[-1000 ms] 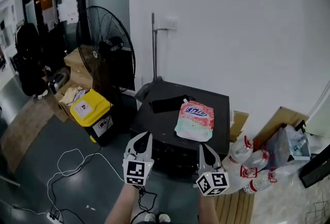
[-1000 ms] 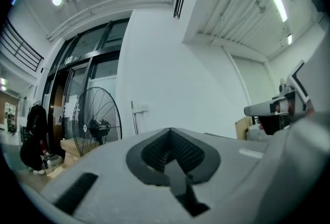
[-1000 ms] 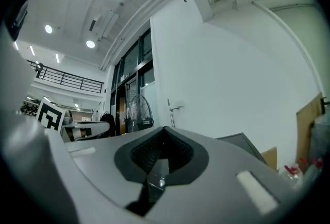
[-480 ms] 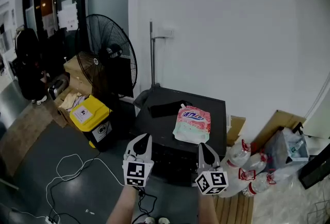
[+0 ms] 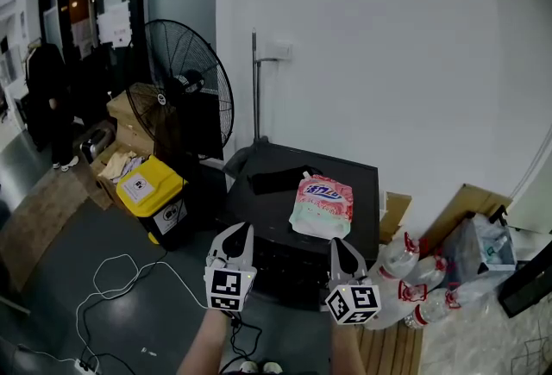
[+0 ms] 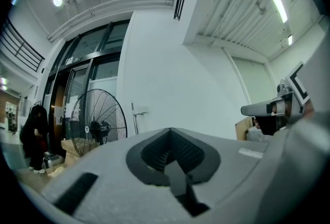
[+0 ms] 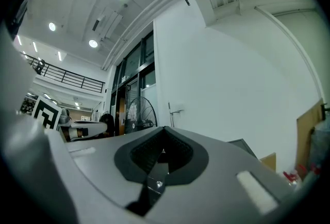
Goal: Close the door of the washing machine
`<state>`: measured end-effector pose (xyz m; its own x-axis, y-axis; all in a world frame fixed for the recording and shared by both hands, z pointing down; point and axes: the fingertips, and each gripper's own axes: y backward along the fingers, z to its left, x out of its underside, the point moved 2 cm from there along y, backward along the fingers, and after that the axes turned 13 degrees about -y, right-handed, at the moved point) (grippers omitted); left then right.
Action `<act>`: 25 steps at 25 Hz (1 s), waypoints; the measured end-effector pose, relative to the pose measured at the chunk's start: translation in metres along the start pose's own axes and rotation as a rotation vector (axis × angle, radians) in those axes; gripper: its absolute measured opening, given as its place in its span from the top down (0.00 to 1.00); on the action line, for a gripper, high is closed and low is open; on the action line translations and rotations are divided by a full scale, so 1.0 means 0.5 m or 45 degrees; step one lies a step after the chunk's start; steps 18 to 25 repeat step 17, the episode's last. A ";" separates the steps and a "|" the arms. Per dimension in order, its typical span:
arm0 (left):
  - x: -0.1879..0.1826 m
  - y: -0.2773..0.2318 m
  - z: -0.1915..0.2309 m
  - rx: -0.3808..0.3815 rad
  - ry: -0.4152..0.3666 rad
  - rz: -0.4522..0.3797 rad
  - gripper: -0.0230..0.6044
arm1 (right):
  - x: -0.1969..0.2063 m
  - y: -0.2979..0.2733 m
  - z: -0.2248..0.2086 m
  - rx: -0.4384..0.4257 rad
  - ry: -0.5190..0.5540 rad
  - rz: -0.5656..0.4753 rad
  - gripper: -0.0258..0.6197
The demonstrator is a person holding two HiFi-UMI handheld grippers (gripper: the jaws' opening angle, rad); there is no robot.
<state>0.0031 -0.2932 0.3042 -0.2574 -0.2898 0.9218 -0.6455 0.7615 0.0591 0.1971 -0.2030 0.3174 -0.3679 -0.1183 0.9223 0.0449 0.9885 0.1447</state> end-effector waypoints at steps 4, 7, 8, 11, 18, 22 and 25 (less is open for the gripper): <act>0.004 -0.004 -0.004 0.002 0.002 0.004 0.95 | 0.004 -0.002 -0.005 -0.001 -0.003 0.010 0.94; 0.004 -0.007 -0.006 0.005 0.001 0.008 0.95 | 0.004 -0.004 -0.008 -0.002 -0.003 0.016 0.94; 0.004 -0.008 -0.007 0.005 0.002 0.009 0.95 | 0.003 -0.005 -0.008 -0.003 -0.003 0.018 0.94; 0.005 -0.013 -0.010 0.005 0.007 0.013 0.95 | 0.004 -0.009 -0.011 -0.009 -0.002 0.023 0.94; 0.007 -0.018 -0.017 0.009 0.006 0.013 0.95 | 0.009 -0.007 -0.018 -0.011 -0.005 0.028 0.94; 0.007 -0.018 -0.017 0.009 0.006 0.013 0.95 | 0.009 -0.007 -0.018 -0.011 -0.005 0.028 0.94; 0.007 -0.018 -0.017 0.009 0.006 0.013 0.95 | 0.009 -0.007 -0.018 -0.011 -0.005 0.028 0.94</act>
